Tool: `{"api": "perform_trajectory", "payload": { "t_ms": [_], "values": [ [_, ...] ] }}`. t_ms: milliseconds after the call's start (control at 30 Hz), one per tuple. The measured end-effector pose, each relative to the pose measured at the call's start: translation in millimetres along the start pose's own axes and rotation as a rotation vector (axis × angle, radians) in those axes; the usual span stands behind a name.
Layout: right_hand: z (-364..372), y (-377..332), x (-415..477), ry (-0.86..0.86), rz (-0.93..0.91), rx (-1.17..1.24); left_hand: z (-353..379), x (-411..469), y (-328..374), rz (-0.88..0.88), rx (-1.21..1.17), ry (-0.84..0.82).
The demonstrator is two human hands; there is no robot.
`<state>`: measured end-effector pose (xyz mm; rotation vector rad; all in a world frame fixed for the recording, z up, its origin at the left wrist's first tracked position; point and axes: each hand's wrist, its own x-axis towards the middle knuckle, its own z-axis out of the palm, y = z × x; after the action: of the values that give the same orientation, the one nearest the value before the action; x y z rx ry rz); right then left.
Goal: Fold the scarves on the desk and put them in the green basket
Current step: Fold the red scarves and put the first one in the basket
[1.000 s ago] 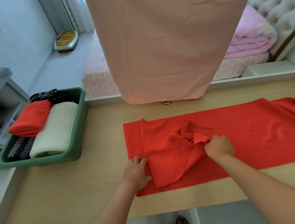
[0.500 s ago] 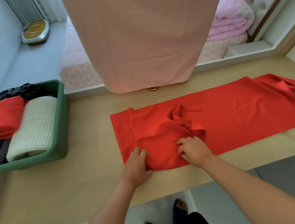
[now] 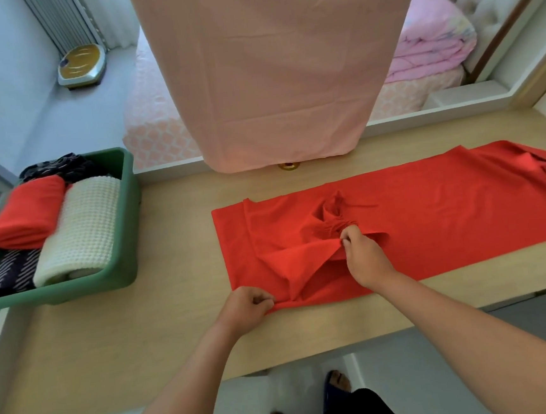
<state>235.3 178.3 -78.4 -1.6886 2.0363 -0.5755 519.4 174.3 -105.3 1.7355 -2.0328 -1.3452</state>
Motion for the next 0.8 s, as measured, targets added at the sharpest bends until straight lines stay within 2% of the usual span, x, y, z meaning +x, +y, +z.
{"api": "perform_trajectory", "payload": {
  "t_ms": [100, 267, 400, 500, 600, 667, 733, 800],
  "values": [
    [-7, -17, 7, -0.005, -0.009, 0.023, 2, 0, 17, -0.006, 0.072, 0.046],
    [-15, -44, 16, -0.116, -0.089, 0.03, 27, 12, 71, 0.078, 0.117, 0.267],
    [-26, -50, 26, -0.079, -0.165, 0.08, 46, 29, 95, -0.011, 0.249, 0.367],
    [-37, -42, 34, -0.042, -0.182, 0.086, 39, 35, 88, -0.045, 0.213, 0.483],
    [-49, -28, 38, -0.063, -0.197, -0.002, 18, 34, 71, -0.031, 0.163, 0.601],
    [-51, -16, 39, -0.118, -0.225, -0.124, -2, 31, 60, 0.039, 0.18, 0.67],
    [-49, -8, 37, -0.152, -0.286, -0.237, -23, 26, 51, 0.152, 0.219, 0.671],
    [-47, -5, 35, -0.164, -0.342, -0.376, -42, 18, 43, 0.255, 0.333, 0.582]
  ]
}}
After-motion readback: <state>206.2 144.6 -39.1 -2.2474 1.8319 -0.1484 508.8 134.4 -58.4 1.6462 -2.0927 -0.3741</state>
